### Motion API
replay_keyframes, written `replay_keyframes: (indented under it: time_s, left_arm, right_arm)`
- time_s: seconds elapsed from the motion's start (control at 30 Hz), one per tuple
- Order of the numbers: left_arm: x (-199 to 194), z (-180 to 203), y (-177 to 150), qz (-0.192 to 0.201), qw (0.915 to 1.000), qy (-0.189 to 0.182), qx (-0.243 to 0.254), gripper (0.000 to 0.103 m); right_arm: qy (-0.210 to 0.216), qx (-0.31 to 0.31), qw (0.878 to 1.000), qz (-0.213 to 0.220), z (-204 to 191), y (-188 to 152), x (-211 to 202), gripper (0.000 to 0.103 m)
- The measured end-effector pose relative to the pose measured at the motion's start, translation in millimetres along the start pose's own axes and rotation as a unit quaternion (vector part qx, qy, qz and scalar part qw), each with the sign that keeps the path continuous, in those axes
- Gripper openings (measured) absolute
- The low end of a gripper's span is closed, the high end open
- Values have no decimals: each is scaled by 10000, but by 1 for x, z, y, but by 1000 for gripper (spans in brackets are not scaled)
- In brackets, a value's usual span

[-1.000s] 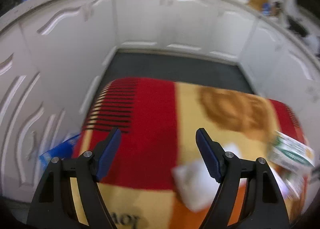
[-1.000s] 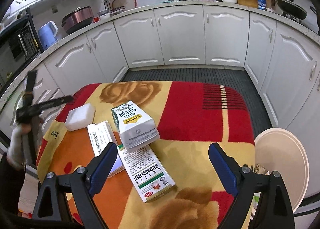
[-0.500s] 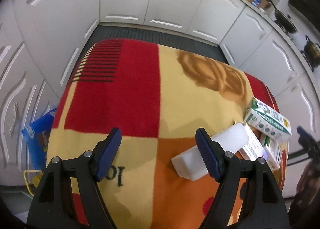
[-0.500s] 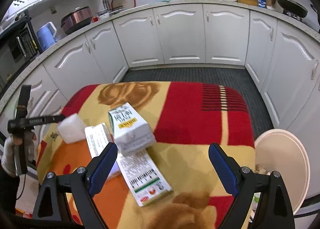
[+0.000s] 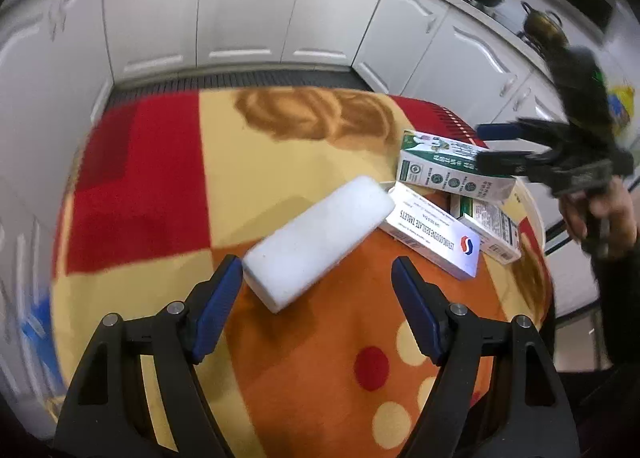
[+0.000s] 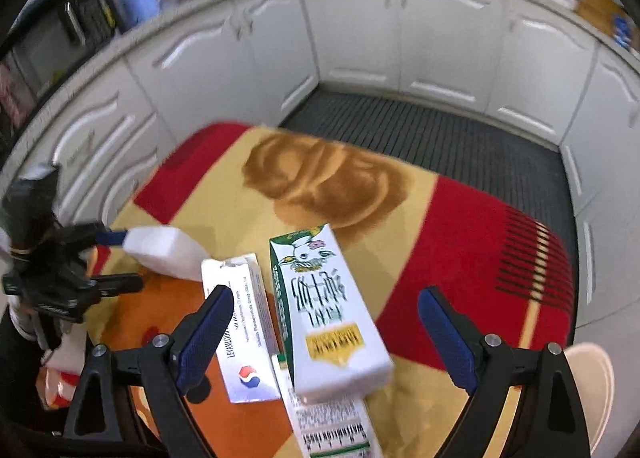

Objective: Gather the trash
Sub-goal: 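Grasp white foam block with left gripper while right gripper grasps cow-print milk carton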

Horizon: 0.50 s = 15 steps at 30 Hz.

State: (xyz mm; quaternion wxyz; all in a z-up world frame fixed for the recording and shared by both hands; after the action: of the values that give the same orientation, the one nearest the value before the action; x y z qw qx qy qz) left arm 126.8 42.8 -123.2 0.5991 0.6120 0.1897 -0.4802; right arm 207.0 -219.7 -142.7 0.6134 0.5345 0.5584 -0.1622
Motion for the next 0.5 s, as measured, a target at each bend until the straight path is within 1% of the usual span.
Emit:
replay_keyframes:
  time_s: [0.1,0.17,0.23,0.27,0.3,0.37,0.43,0.47,0.5]
  left_arm:
    - [-1,7,12,76,9980,285,562,76]
    - [6,15,19,5,9948,345,958,76]
    - [18,18,21,-221,9903,480,1283,76]
    - [26,19,21,-347,9877,575,1409,76]
    - [33,20,20,-452,9853,638,1517,76]
    - [44,24,18,-549,9828,698,1622,75]
    - [45,28,16,-461,9836,730,1585,70]
    - [43,29,16,-384,9847,753,1523,59]
    - [41,29,17,-335,9858,777,1450,53]
  right_arm:
    - [-73,-231,9990,-373,-4,4,21,92]
    - [-105,-300,9980,-549,-6,4,33,90]
    - [-121,-320,9977,-587,-4,2,36,74]
    - [-138,-299,9978,-583,-3,1,38,56]
    - [-151,-271,9979,-563,-2,0,39,53]
    - [-163,-273,9986,-430,-1,-3,34,53]
    - [-174,-248,9991,-305,-2,-5,27,53]
    - [-176,-208,9994,-202,-1,-6,21,53]
    - [-145,-145,9998,-67,-1,-8,13,53]
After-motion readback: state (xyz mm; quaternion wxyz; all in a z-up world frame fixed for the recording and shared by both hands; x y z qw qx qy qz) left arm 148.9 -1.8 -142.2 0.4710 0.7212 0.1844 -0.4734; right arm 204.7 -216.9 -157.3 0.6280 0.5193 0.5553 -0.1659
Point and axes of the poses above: each gripper's, at about its wrist camera, not at the fingertips, and x roughly the way its jaws point, z to its right, y to its top, the point moved 3 cm from there along x, roughly the way its jaws point, and after that the axes turned 4 degrees about y, right-handed, at the moved point
